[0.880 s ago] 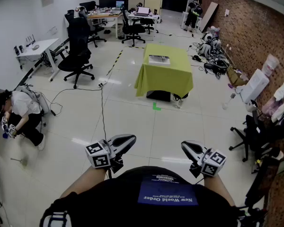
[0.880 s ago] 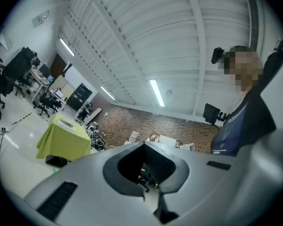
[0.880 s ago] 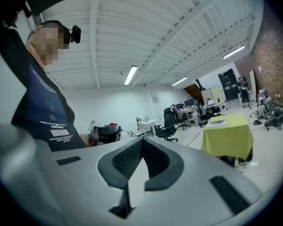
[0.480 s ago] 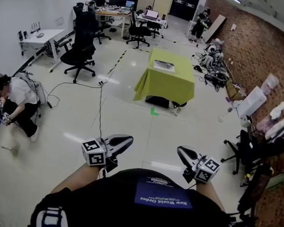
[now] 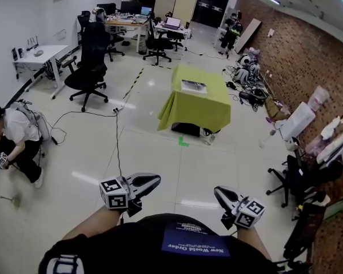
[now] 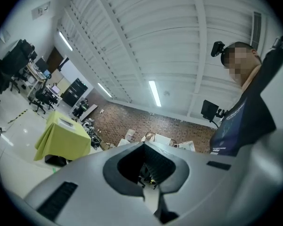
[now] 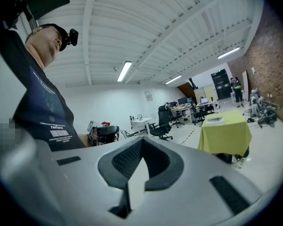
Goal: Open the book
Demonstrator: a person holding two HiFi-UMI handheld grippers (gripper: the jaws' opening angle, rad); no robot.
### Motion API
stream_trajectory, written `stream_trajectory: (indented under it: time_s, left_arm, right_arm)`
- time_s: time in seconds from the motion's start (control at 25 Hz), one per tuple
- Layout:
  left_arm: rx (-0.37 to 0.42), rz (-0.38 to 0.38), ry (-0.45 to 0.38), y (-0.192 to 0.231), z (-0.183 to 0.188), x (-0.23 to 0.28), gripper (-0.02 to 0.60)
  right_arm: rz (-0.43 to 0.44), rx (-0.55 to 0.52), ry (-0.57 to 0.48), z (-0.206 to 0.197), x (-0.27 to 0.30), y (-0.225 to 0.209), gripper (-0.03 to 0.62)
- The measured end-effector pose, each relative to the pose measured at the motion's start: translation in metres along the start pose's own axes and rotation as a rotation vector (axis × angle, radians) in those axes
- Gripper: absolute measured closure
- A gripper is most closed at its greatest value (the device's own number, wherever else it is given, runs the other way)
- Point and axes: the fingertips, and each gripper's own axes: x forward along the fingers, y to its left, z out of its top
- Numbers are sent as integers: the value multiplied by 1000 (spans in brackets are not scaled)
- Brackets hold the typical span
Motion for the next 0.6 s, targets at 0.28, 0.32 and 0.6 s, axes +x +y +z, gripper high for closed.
stream_trajectory:
  time_s: [0.28,0.32,0.6]
  left_arm:
    - [-47,-37,35,27,-8,28,586]
    - [-46,-40,38,31,-9,35,586]
    - [-7,32,43,70,-2,103,586]
  right_arm:
    - [-42,41,18,-9,2,-27,608]
    - [-43,45,15,-9,2,-36,608]
    - [31,54,-19,3,8,-125,608]
